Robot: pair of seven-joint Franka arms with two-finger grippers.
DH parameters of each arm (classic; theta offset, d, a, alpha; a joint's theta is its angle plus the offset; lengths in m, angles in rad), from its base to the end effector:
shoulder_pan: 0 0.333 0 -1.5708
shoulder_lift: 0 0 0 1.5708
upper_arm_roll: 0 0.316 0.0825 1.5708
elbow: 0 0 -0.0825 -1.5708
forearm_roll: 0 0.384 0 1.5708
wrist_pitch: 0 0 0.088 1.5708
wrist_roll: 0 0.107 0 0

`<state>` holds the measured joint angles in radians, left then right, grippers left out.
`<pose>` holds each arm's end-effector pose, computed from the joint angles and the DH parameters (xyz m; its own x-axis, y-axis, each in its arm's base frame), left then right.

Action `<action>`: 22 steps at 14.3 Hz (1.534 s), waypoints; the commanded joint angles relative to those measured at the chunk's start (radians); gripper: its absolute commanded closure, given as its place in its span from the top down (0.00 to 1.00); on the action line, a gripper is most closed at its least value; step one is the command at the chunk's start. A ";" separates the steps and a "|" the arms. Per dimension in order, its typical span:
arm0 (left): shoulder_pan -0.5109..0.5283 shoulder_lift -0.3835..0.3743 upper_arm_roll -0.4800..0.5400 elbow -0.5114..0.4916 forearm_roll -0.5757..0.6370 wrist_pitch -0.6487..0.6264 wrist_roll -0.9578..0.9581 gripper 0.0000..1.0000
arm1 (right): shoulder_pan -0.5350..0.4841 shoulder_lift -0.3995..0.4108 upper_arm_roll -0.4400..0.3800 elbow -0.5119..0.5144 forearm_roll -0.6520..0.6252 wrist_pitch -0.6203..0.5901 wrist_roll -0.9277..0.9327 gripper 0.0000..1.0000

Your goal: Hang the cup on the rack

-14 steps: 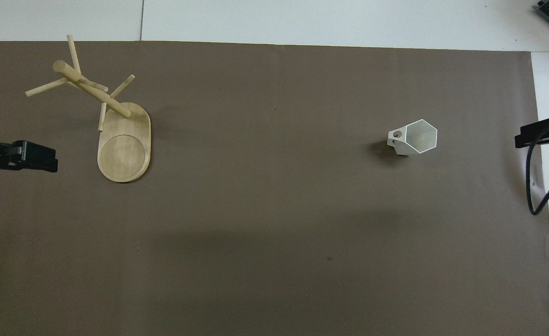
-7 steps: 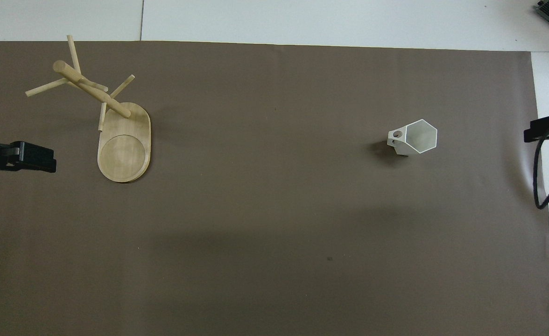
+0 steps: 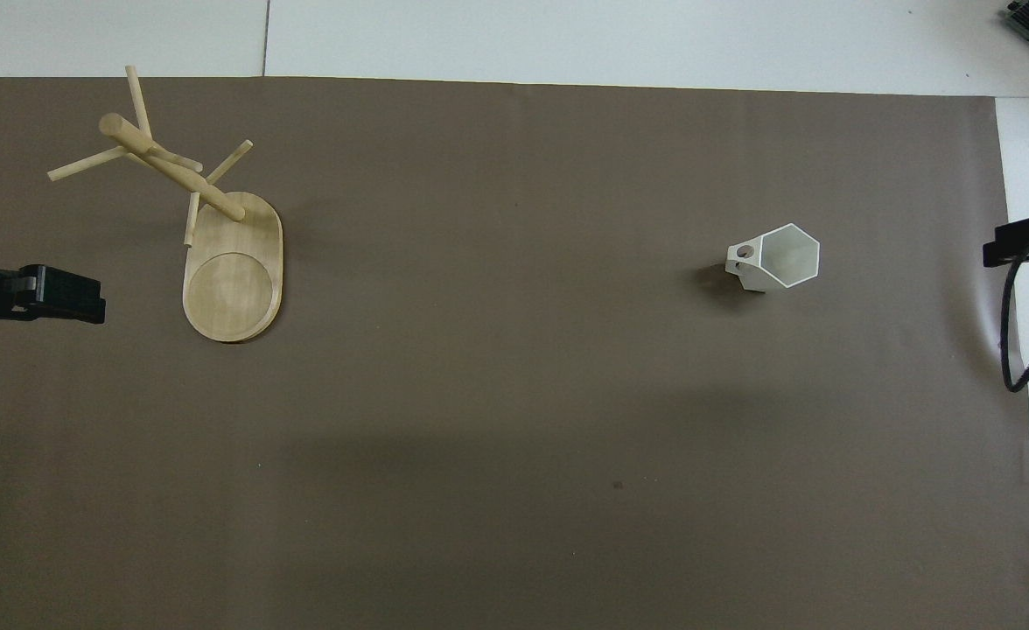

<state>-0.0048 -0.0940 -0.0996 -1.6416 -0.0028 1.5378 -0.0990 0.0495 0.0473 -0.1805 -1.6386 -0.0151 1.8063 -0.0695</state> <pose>0.5184 -0.0573 0.6386 0.9999 -0.0050 -0.0096 -0.0050 -1.0000 -0.0075 0.5834 -0.0758 0.5874 0.9913 -0.0558 0.1189 -0.0600 -0.9977 0.0318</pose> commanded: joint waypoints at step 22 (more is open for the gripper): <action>-0.029 -0.050 -0.003 -0.067 -0.045 0.016 -0.260 1.00 | 0.036 0.212 0.029 -0.265 0.110 0.476 0.102 1.00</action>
<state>-0.0228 -0.1076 -0.1118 -1.6630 -0.0388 1.5408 -0.3323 0.0895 0.2616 -0.1553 -1.8859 0.0782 2.2588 0.0050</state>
